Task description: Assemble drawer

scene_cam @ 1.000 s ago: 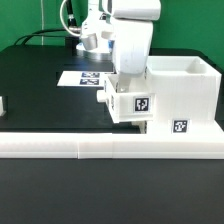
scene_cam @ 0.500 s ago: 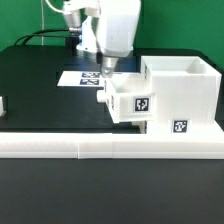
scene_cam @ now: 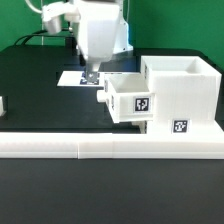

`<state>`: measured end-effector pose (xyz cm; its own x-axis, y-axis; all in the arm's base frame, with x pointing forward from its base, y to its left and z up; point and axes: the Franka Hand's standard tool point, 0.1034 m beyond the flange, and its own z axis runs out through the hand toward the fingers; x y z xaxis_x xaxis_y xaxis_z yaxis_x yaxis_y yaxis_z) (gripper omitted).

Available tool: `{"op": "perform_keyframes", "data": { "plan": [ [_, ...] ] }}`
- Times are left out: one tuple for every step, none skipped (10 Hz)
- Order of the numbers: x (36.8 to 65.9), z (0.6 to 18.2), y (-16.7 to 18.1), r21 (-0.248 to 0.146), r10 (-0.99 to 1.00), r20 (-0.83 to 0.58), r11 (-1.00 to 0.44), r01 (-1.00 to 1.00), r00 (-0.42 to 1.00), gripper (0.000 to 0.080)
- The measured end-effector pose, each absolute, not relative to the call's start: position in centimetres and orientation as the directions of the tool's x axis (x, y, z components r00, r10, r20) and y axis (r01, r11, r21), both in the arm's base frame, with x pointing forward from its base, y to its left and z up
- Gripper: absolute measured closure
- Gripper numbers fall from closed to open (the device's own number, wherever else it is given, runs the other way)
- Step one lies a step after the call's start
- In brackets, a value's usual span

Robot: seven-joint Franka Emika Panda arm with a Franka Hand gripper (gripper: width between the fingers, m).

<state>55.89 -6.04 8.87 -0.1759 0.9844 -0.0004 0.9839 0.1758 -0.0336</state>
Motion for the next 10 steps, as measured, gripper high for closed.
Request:
{"op": "perform_keyframes", "data": {
  "plan": [
    [55.9,8.5,-6.8,-0.039,0.984,0.029,0.178,0.983,-0.176,0.0150],
    [55.8,8.0,-7.2,-0.050,0.976,0.080,0.209,0.977,-0.204,0.0150],
    [55.9,7.4,-7.4,-0.060,0.973,0.108,0.214,0.975,-0.206,0.0150],
    [56.1,7.0,-6.5,-0.066,0.971,0.104,0.225,0.972,-0.217,0.0150],
    [56.1,6.7,-5.5,-0.068,0.968,0.111,0.233,0.970,-0.224,0.0150],
    [56.2,6.6,-5.0,-0.074,0.974,0.111,0.208,0.975,-0.199,0.0150],
    [56.5,6.5,-4.4,-0.077,0.977,0.108,0.190,0.979,-0.182,0.0150],
    [56.7,6.5,-3.5,-0.078,0.980,0.111,0.172,0.982,-0.163,0.0150],
    [56.6,6.4,-2.5,-0.083,0.984,0.114,0.150,0.985,-0.140,0.0150],
    [56.6,6.3,-1.6,-0.087,0.986,0.117,0.133,0.987,-0.123,0.0150]
  ]
}}
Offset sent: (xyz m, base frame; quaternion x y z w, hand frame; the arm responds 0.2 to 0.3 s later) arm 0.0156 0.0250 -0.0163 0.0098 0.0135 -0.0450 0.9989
